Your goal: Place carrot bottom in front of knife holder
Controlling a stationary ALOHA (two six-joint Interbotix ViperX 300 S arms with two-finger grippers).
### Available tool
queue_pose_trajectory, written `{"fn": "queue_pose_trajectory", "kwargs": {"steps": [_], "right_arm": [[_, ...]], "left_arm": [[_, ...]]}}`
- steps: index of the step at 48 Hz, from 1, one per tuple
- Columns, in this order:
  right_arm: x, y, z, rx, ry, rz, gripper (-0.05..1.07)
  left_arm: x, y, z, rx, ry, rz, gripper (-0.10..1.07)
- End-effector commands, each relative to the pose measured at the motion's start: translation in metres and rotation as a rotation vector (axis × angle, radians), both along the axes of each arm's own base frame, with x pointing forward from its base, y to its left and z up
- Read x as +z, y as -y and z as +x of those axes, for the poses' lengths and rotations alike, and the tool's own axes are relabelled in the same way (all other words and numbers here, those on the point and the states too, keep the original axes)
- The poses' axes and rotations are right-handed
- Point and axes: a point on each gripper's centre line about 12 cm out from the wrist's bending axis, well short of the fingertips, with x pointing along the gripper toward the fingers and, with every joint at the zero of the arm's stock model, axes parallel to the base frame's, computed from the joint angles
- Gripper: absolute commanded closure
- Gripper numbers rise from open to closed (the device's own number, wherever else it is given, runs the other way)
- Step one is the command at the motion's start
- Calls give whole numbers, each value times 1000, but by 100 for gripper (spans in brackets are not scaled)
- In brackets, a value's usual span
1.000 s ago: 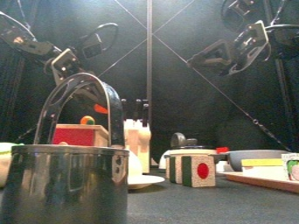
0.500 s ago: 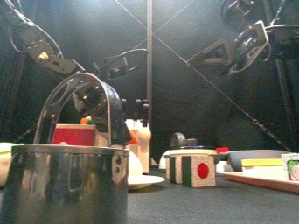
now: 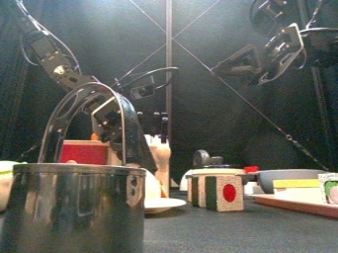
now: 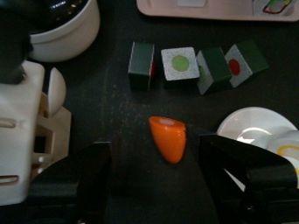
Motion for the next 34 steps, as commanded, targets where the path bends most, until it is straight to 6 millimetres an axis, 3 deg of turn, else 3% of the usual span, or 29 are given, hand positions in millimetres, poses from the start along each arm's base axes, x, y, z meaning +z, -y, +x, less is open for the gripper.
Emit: {"fn": "queue_pose_trajectory", "kwargs": {"steps": [1, 34], "right_arm": [[6, 0, 0, 1, 24, -2, 75], [5, 0, 0, 0, 18, -1, 75]], "left_arm": [[9, 0, 7, 1, 25, -1, 1], [23, 0, 5, 3, 57, 0, 1]]}}
